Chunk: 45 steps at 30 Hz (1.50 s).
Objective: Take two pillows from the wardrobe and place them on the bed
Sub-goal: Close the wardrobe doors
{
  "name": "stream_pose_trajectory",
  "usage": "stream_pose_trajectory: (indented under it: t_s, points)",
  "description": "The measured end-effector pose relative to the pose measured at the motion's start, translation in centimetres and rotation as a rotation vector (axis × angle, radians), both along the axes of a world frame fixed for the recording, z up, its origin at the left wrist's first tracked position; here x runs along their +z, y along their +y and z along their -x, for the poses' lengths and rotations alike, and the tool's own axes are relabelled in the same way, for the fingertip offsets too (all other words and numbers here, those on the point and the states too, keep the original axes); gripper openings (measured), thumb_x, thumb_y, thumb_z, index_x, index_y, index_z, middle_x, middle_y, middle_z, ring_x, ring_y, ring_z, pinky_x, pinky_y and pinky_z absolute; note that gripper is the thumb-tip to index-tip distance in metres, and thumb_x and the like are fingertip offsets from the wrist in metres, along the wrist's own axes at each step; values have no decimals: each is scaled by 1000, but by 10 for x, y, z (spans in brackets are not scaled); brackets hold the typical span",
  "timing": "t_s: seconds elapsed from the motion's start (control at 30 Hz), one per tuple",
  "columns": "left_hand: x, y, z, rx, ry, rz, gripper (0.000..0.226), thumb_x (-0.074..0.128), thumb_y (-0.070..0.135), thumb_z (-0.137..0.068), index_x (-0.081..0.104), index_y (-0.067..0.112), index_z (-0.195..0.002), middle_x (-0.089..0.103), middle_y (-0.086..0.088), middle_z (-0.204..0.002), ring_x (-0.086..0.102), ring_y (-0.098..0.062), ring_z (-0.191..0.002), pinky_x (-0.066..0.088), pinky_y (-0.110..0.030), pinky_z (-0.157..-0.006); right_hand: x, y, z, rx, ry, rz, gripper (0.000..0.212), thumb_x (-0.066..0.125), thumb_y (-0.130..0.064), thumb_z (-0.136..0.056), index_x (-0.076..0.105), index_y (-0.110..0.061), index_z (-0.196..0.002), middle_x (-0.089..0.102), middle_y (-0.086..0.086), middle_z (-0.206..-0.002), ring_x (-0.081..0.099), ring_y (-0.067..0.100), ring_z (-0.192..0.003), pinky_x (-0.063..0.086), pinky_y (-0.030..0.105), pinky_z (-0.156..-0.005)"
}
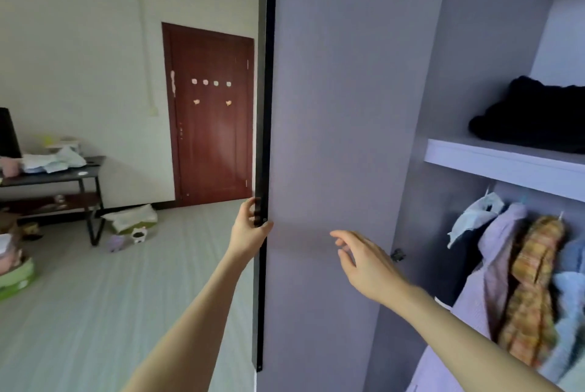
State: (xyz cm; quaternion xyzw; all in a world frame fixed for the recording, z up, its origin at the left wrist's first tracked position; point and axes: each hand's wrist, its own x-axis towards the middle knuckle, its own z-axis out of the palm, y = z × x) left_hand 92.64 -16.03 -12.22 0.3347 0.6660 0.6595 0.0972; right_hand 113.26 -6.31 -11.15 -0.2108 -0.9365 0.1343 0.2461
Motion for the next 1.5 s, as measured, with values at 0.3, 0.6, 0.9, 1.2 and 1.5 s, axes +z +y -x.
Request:
stream_pose_trajectory:
  t_s: [0.3, 0.6, 0.9, 1.2, 1.5]
  points:
    - [-10, -35, -78, -118, 235, -33, 41, 69, 6, -76, 56, 40, -94, 67, 5, -89, 64, -8, -80, 54, -18, -75, -15, -23, -32, 35, 281, 132, 33, 45, -10, -93, 49, -21, -124, 54, -19, -106, 56, 8, -99, 44, 18, -85]
    - [-33, 15, -211, -555, 505, -104, 58, 64, 36, -82, 41, 31, -135, 37, 14, -143, 36, 1, -129, 45, -15, -94, -4, -15, -134, -101, 651, 418, 32, 39, -24, -95, 48, -27, -126, 58, -8, -121, 50, -5, -115, 40, 21, -102]
    - [-40, 131, -308, -605, 992, 109, 79, 44, 51, -87, -9, 32, -142, -19, 14, -150, -14, -16, -141, 11, -34, -115, 15, 46, -244, -526, 537, 188, 44, 45, -11, -94, 36, -11, -137, 48, 5, -123, 48, 10, -102, 34, 15, -97]
    - [-24, 202, -332, -492, 1322, 365, 83, 41, 36, -91, -26, 29, -138, -37, 11, -140, -28, -24, -137, -4, -57, -114, 14, 105, -262, -762, 496, 122, 50, 40, -10, -92, 29, -15, -141, 45, 3, -124, 49, 19, -114, 25, 40, -111]
    - [-45, 196, -329, -669, 939, -133, 51, 34, 25, -79, 42, 18, -130, 44, -8, -141, 28, -25, -135, 27, -52, -107, -12, 62, -278, -803, 611, 222, 41, 39, -4, -94, 45, -17, -132, 54, 6, -125, 45, 9, -118, 35, 16, -101]
